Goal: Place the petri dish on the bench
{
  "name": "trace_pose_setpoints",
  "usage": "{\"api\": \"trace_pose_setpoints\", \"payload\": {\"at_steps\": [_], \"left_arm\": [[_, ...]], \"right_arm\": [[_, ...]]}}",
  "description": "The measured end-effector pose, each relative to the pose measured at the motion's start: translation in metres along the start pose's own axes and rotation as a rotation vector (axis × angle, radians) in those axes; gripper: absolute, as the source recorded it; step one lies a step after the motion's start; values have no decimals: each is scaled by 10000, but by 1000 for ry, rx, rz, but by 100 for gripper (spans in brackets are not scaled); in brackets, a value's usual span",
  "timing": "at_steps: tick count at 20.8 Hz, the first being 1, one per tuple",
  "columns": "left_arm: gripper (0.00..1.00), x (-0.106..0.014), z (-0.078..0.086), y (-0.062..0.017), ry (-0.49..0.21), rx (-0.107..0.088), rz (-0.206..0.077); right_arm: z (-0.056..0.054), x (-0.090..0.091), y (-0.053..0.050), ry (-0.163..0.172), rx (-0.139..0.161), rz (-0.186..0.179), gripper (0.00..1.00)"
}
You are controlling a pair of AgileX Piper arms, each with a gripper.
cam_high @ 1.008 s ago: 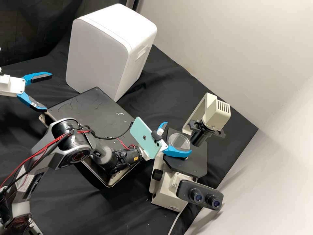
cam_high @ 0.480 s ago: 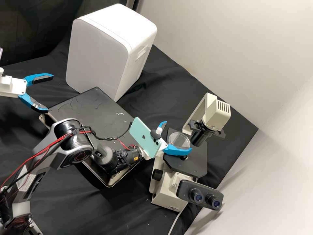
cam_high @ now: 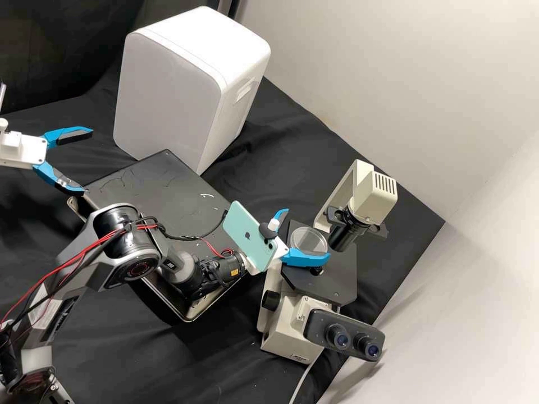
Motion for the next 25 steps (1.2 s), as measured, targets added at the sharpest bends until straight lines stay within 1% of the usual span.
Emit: {"api": "trace_pose_setpoints", "payload": {"at_steps": [5, 6, 7, 8, 12, 16, 19, 25], "left_arm": [[100, 8, 4, -23, 0, -3, -12], [100, 8, 9, -23, -2, -1, -12], [100, 9, 19, -24, -8, 10, -12], [100, 9, 19, -24, -8, 12, -12], [100, 28, 26, -34, -12, 11, -18], [100, 34, 21, -28, -4, 8, -14], [100, 34, 15, -27, 2, 5, -14], [100, 36, 19, -32, 1, 5, -16]], "right_arm": [[0, 0, 0, 0, 0, 0, 0], [0, 0, 0, 0, 0, 0, 0], [0, 0, 0, 0, 0, 0, 0], [0, 0, 0, 0, 0, 0, 0], [8, 3, -4, 6, -9, -9, 0], [3, 20, 5, 17, -15, -16, 0], [18, 28, -18, 20, -20, -22, 0], [12, 39, -16, 27, -22, -20, 0]]}}
